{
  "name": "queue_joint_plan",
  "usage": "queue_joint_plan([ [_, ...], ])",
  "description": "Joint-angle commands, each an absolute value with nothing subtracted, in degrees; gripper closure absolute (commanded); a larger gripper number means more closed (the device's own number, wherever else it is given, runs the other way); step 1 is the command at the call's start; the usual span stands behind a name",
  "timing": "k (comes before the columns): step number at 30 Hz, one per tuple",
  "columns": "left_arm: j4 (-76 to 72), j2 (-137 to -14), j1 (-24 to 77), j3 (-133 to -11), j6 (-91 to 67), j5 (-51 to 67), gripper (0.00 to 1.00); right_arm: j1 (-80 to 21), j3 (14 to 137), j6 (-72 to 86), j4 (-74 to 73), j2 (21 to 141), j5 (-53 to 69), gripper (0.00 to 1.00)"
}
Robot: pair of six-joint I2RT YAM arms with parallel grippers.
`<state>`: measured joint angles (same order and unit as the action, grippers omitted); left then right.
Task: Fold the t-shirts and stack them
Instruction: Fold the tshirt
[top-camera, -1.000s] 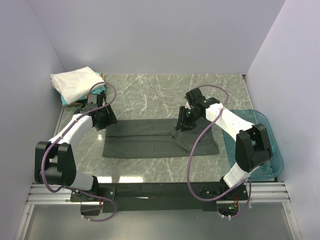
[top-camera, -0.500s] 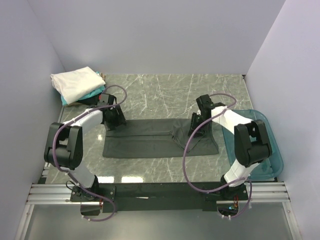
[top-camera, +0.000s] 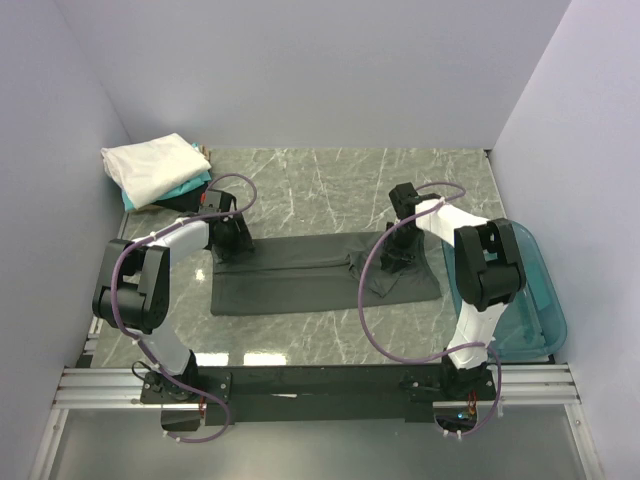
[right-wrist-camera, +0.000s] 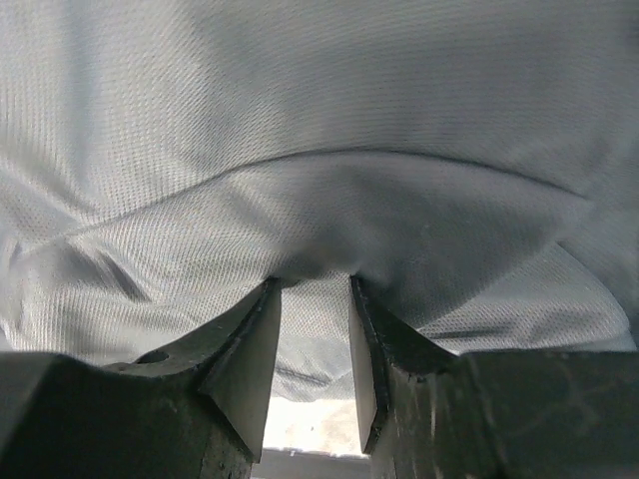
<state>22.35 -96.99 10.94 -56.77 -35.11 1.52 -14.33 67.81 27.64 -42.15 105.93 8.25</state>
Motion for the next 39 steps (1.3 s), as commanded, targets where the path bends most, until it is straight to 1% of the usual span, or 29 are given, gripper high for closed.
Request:
queue_joint_plan([
  [1, 25.5, -98.6, 10.8, -55.6, -33.5, -2.7, 0.32, -12.5, 72.3, 24.8, -43.2, 110.1, -2.3, 0.59],
  [6, 25.2, -97.2, 11.2, -54.1, -34.0, -0.4, 0.32, -11.8, 80.5, 23.3, -47.4, 115.5, -6.9, 0.59],
  [14, 26.9, -94.0, 13.4, -50.1, -37.0, 1.4, 0.32, -11.7, 100.6, 22.0, -54.4, 128.0, -9.1, 0.59],
  [15, 27.1, -92.5, 13.9, -49.0, -37.3, 1.5, 0.32, -11.6, 104.4, 21.7, -55.0, 129.2, -9.5, 0.59],
  [19, 28.1, -88.0, 14.6, -46.2, -39.6, 1.2, 0.32, -11.6, 113.0, 21.1, -58.5, 134.5, -10.5, 0.59],
  [21, 29.1, -85.4, 14.8, -45.6, -40.3, 1.1, 0.31, -11.7, 116.5, 20.7, -59.2, 135.3, -10.5, 0.59],
  [24, 30.3, -82.8, 14.9, -46.1, -41.2, 0.6, 0.31, -11.7, 117.7, 19.9, -58.6, 134.2, -8.5, 0.59],
  [28, 30.5, -80.2, 15.2, -47.6, -41.3, 0.8, 0.31, -11.7, 116.5, 18.2, -54.9, 128.4, -2.2, 0.58],
  [32, 29.4, -78.4, 16.9, -49.0, -40.6, 1.8, 0.31, -11.8, 115.2, 17.0, -53.0, 122.8, 1.2, 0.57],
  [35, 28.2, -77.3, 18.4, -49.0, -40.5, 2.5, 0.32, -11.7, 113.4, 16.9, -52.6, 118.2, 2.0, 0.57],
  [39, 25.8, -77.4, 19.7, -46.9, -40.6, 3.8, 0.32, -11.8, 105.8, 17.6, -51.8, 112.3, 3.4, 0.57],
])
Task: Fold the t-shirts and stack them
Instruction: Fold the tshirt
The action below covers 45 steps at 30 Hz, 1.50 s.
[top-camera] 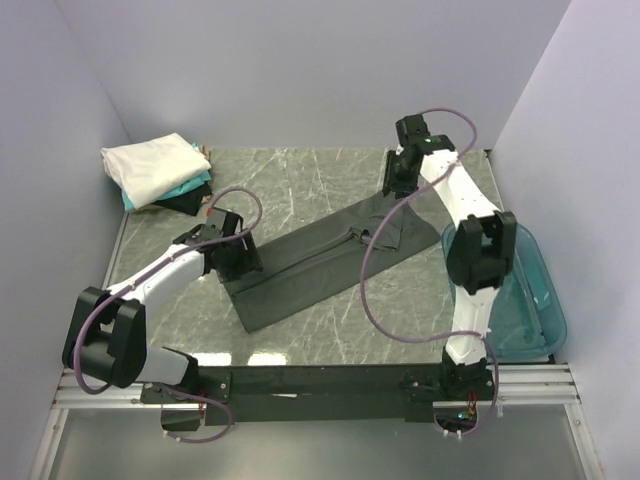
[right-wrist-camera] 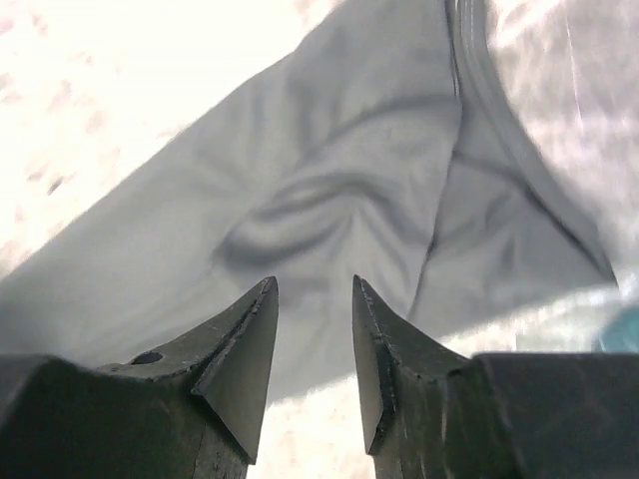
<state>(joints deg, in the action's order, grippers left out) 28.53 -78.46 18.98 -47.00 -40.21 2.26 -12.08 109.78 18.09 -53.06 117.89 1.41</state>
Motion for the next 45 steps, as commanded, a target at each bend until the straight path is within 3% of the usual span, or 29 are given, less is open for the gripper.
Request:
queue_joint_plan([
  [1, 24.5, -77.7, 19.8, -46.4, -41.0, 4.7, 0.32, -11.8, 103.9, 17.8, -51.2, 110.1, 3.9, 0.57],
  [9, 21.4, -80.9, 20.4, -42.5, -41.2, 3.3, 0.31, -11.9, 82.1, 20.7, -42.7, 101.1, 7.9, 0.57],
  [14, 19.9, -81.4, 20.6, -41.6, -40.0, 1.9, 0.31, -11.7, 80.9, 21.1, -40.9, 104.4, 8.7, 0.57],
  [28, 20.0, -81.8, 22.4, -38.7, -43.8, 2.8, 0.32, -11.3, 90.0, 19.8, -45.8, 120.3, 5.9, 0.57],
  [45, 21.0, -73.3, 38.5, -31.0, -61.2, 6.9, 0.32, -11.3, 109.4, 21.6, -55.7, 132.2, 3.5, 0.58],
])
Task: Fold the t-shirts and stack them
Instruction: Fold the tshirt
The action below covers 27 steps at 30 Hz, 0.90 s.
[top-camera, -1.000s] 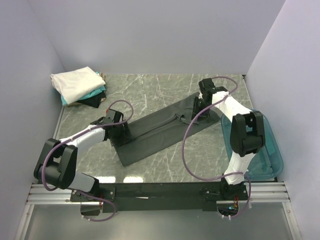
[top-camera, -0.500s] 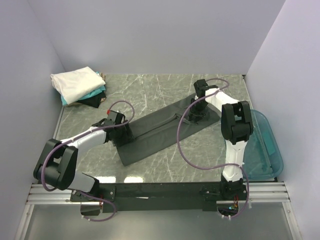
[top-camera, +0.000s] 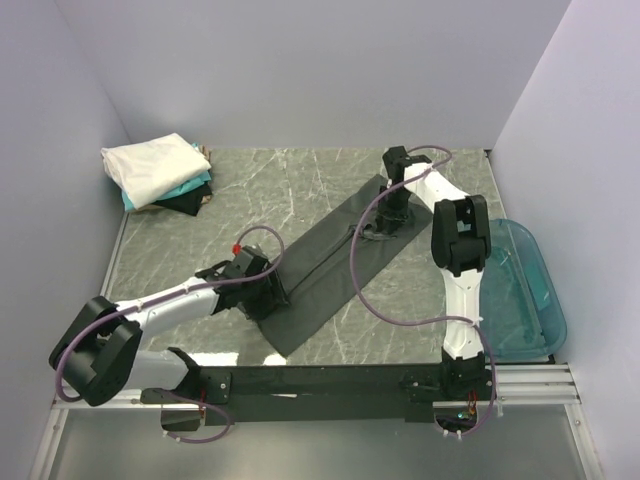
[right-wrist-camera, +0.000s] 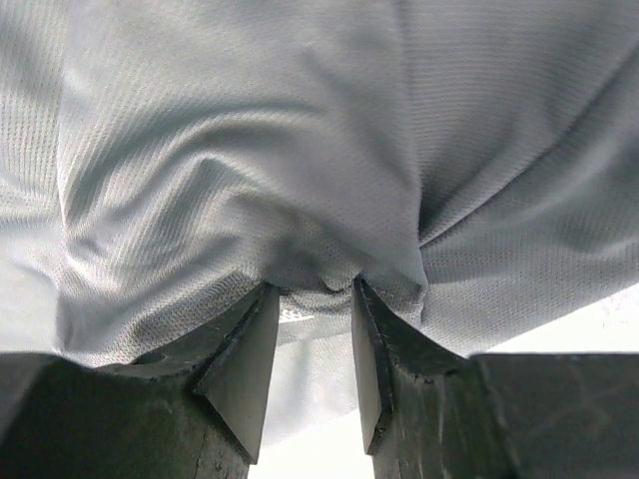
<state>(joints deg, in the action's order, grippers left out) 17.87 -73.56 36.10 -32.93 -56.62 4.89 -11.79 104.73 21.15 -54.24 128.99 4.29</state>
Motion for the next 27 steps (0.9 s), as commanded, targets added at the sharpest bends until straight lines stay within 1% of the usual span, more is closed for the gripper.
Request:
queue_joint_plan([
  [1, 21.1, -73.1, 39.7, -31.2, -61.7, 7.1, 0.32, -11.3, 110.6, 21.7, -56.6, 132.9, 3.8, 0.58],
  [7, 20.2, -74.4, 45.8, -32.9, -65.1, 7.6, 0.32, -11.6, 119.0, 23.0, -58.6, 137.9, 6.1, 0.57],
  [13, 18.5, -79.5, 53.2, -36.7, -66.8, 7.3, 0.32, -12.0, 125.6, 24.4, -59.2, 141.2, 8.5, 0.56],
  [16, 19.6, -81.1, 56.4, -39.7, -68.0, 6.1, 0.32, -12.1, 126.2, 25.0, -59.2, 141.7, 9.4, 0.56],
  [21, 24.7, -81.0, 59.8, -44.2, -69.4, 1.8, 0.32, -12.6, 123.9, 25.5, -57.7, 138.7, 10.3, 0.56],
  [27, 33.4, -77.0, 62.0, -48.5, -70.0, -3.7, 0.32, -12.6, 123.5, 25.7, -57.5, 133.6, 10.8, 0.55],
])
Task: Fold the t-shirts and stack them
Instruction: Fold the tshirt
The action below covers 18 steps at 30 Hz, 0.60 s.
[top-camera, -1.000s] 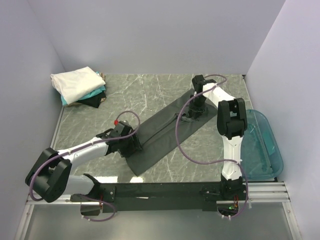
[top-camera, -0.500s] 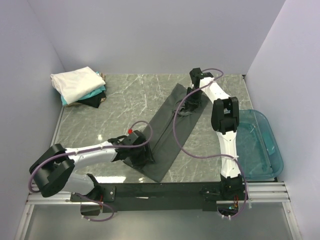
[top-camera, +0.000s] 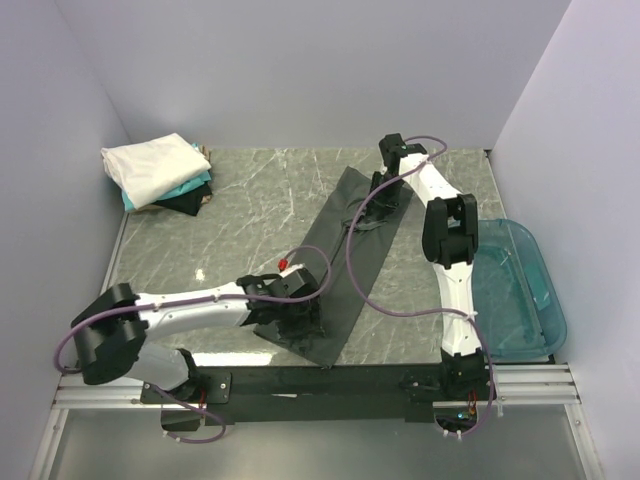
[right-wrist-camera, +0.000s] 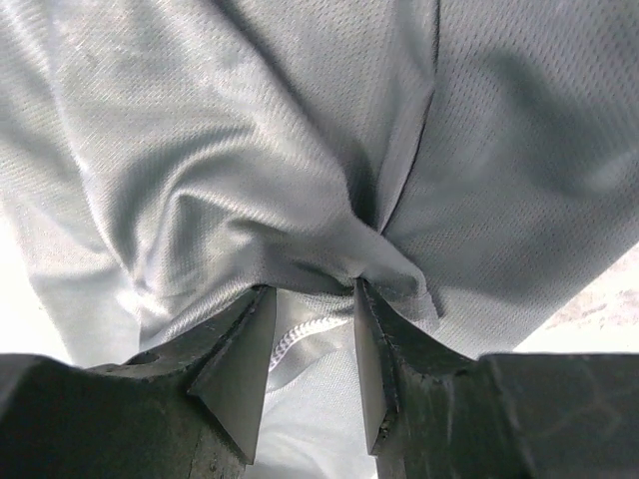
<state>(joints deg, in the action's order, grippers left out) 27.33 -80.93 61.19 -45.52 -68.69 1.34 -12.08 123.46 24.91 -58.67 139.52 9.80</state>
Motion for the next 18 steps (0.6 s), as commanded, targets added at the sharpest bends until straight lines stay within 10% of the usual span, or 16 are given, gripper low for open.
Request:
queue_joint_plan([
  [1, 34.4, -74.9, 62.1, -48.7, -70.4, -4.5, 0.32, -12.6, 122.9, 25.6, -57.4, 132.6, 10.9, 0.56],
  [18, 29.8, -71.2, 62.2, -41.9, -70.9, -11.8, 0.34, -17.7, 81.3, 29.4, -43.3, 101.3, 12.0, 0.55],
])
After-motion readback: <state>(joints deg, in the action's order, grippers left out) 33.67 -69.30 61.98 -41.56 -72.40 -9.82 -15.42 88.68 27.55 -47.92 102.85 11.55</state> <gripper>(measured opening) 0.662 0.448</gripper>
